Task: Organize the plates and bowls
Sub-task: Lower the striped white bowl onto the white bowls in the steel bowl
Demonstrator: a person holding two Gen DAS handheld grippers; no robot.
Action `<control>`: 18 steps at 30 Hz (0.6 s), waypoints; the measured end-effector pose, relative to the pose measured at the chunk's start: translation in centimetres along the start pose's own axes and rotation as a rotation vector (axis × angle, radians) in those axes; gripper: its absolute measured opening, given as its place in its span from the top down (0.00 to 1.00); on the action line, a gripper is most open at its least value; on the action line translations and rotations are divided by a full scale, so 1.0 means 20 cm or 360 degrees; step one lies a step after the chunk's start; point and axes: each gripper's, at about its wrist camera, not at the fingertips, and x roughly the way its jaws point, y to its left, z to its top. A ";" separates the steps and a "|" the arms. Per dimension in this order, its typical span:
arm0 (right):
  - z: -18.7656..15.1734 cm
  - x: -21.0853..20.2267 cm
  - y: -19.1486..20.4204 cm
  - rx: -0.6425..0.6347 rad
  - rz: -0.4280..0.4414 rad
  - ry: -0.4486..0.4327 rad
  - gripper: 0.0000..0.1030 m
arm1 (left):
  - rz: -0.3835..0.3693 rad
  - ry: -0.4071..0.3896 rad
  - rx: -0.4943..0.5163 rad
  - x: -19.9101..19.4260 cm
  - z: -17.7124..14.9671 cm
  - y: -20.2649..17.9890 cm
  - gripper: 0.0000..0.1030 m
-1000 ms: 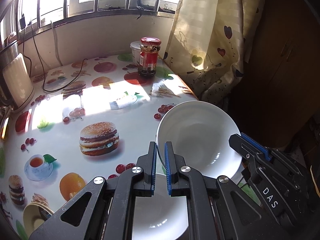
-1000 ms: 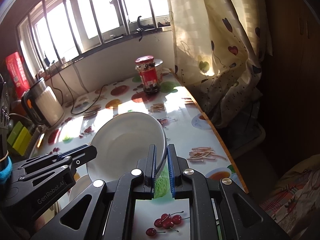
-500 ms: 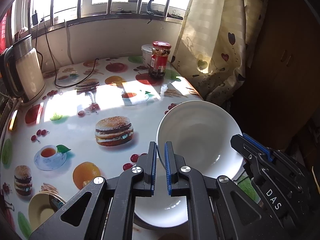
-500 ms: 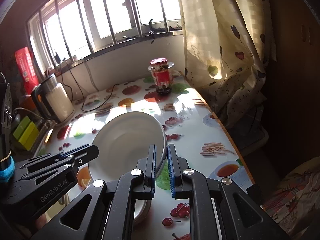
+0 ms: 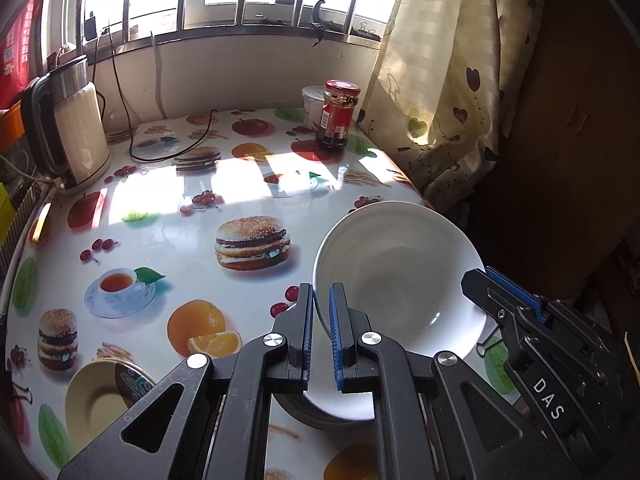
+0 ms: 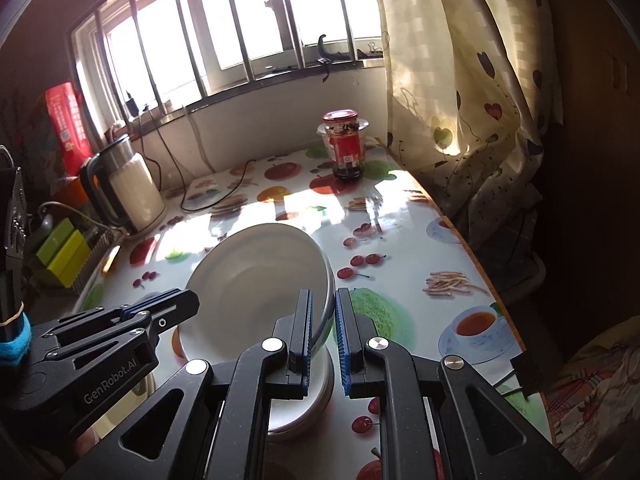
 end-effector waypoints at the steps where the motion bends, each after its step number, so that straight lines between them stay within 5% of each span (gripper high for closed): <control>1: -0.01 0.00 0.00 0.0002 0.0003 0.0000 0.88 | 0.0005 0.0002 0.0000 0.00 -0.01 0.00 0.92; 18: -0.11 0.00 0.06 -0.0027 0.0020 0.0042 0.88 | 0.0019 0.0032 -0.0039 -0.01 -0.12 0.07 0.92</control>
